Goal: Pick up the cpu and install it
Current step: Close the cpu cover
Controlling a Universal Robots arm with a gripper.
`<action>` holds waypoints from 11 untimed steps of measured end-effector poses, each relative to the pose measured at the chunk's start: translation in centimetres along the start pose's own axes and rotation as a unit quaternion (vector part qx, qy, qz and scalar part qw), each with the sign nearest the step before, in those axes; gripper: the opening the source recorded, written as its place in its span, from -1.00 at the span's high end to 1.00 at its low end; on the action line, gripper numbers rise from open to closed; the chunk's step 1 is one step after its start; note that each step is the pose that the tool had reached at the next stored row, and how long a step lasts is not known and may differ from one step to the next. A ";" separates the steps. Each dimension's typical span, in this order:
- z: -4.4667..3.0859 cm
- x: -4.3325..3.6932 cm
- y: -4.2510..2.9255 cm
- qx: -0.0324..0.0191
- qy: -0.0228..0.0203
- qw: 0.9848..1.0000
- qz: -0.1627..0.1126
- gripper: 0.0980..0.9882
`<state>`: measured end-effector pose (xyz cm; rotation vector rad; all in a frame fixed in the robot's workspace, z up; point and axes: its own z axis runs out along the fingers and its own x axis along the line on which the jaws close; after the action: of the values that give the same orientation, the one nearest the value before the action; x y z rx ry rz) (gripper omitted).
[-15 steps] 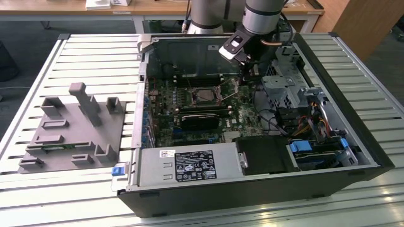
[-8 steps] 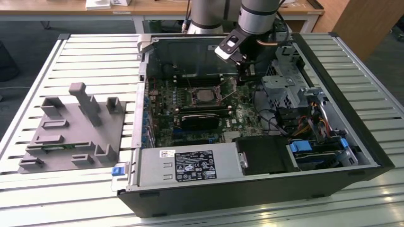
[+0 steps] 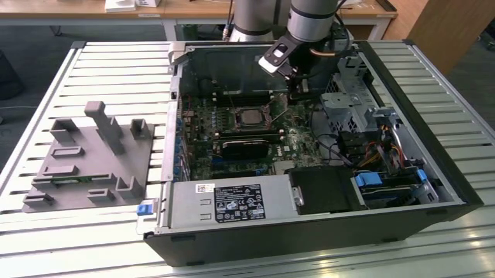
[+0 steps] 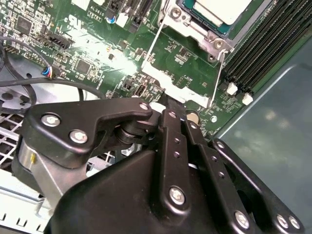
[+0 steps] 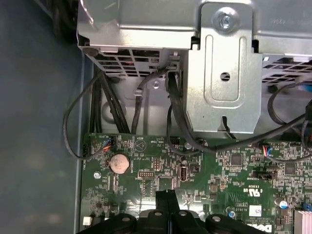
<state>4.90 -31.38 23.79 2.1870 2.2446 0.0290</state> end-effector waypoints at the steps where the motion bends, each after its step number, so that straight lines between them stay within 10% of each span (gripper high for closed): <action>1: 0.01 0.00 -0.08 0.000 0.000 1.000 0.000 0.98; 11: 0.16 0.02 -0.70 0.000 0.001 1.000 0.000 0.98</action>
<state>4.21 -31.39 23.61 2.1879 2.2453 0.0308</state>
